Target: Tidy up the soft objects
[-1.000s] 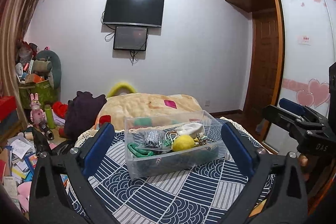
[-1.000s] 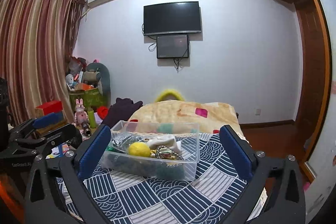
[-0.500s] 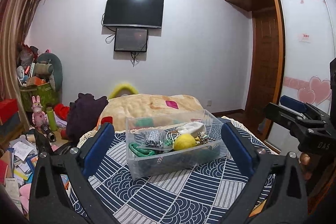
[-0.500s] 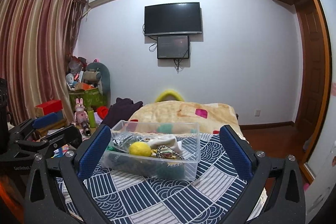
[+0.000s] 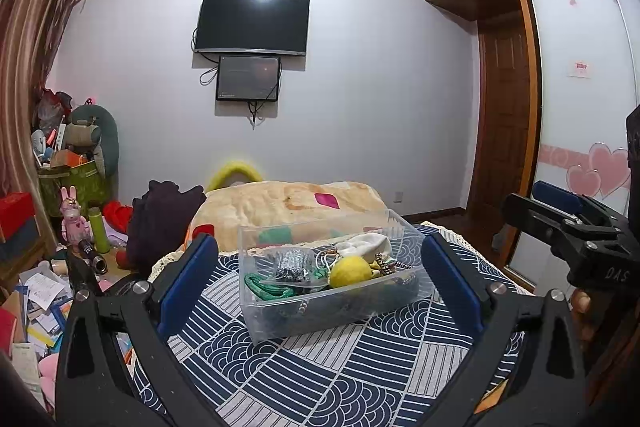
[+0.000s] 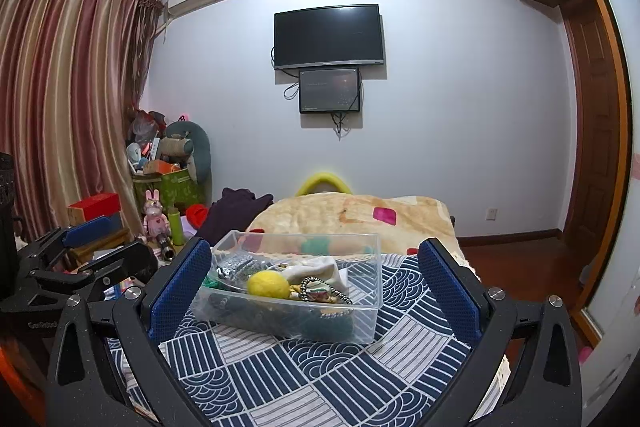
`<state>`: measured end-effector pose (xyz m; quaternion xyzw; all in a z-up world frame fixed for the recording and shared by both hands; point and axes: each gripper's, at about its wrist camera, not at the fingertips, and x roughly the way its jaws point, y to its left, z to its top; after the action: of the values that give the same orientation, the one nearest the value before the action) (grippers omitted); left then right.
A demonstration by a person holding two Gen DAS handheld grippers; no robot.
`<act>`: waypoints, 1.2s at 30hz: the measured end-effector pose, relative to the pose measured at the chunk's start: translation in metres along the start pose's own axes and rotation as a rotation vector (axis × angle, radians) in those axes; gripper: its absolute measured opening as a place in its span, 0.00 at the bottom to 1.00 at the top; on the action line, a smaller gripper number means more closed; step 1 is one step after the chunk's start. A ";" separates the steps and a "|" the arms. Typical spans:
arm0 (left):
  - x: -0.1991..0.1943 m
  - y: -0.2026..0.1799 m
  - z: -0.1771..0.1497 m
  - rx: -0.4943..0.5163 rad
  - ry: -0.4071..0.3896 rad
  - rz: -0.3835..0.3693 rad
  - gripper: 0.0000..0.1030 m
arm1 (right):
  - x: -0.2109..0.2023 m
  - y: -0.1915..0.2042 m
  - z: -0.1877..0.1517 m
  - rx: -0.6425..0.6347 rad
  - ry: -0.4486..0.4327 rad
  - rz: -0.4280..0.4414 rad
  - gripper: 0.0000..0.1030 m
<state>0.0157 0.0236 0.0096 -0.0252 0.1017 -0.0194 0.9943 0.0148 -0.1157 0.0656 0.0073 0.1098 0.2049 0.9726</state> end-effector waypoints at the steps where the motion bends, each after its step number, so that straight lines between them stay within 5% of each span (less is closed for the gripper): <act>1: 0.000 0.000 0.000 0.000 0.000 0.000 1.00 | 0.000 0.000 0.000 0.000 0.001 0.001 1.00; 36: 0.002 0.003 0.001 -0.029 0.012 -0.018 1.00 | -0.001 0.004 0.001 0.006 0.005 0.006 1.00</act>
<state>0.0182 0.0267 0.0099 -0.0402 0.1077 -0.0272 0.9930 0.0122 -0.1122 0.0666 0.0100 0.1126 0.2075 0.9717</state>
